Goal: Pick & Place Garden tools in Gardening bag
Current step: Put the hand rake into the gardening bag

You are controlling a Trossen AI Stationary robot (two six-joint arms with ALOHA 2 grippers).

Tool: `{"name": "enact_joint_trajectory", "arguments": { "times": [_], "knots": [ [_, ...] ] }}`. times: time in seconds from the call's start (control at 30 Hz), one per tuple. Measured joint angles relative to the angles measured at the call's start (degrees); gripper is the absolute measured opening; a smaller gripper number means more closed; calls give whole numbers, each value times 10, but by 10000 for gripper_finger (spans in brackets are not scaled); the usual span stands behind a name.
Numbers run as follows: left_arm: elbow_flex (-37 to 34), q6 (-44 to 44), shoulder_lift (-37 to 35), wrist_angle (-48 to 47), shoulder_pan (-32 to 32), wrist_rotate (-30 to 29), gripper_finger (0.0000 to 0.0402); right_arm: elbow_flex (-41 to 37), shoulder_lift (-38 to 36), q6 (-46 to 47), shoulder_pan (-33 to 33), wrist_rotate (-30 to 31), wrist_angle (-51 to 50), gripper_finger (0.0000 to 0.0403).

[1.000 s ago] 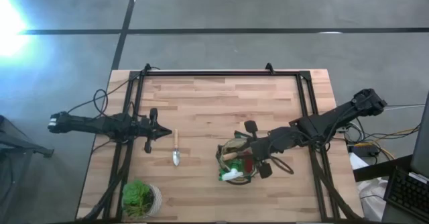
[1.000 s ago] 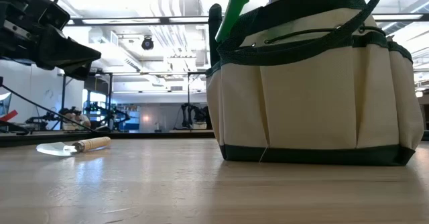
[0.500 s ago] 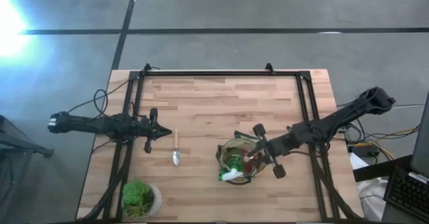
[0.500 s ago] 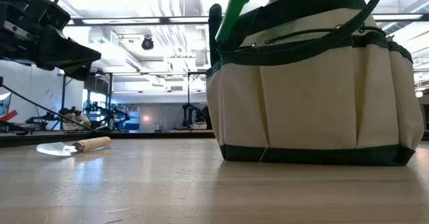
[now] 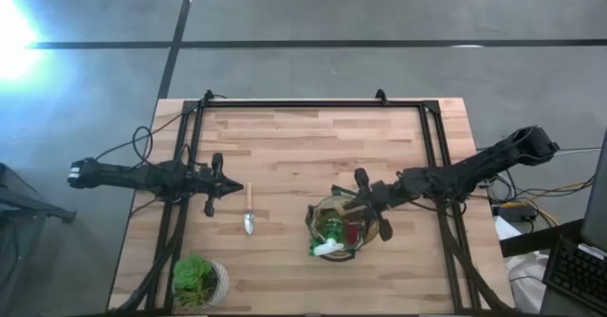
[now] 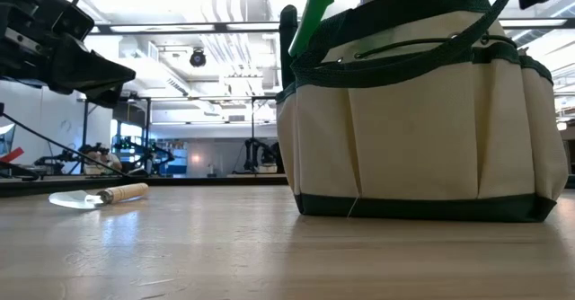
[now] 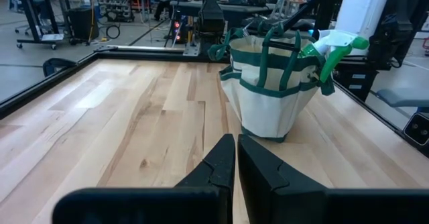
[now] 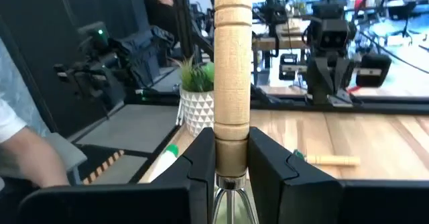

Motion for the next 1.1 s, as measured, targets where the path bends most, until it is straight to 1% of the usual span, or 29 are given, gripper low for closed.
{"name": "enact_joint_trajectory", "arguments": {
  "times": [0.13,0.27,0.37,0.57,0.77,1.1],
  "knots": [
    [0,0,0,0,0,0,23,3,11,24,-9,15,-15,48],
    [0,0,0,0,0,0,23,3,11,51,-18,17,-20,48],
    [0,0,0,0,0,0,23,3,11,71,-23,18,-44,48],
    [0,0,0,0,0,0,23,3,12,106,-24,63,-108,48],
    [0,0,0,0,0,0,23,3,11,112,-23,61,-126,48],
    [0,0,0,0,0,0,23,35,11,123,-23,59,-264,48]
  ]
}}
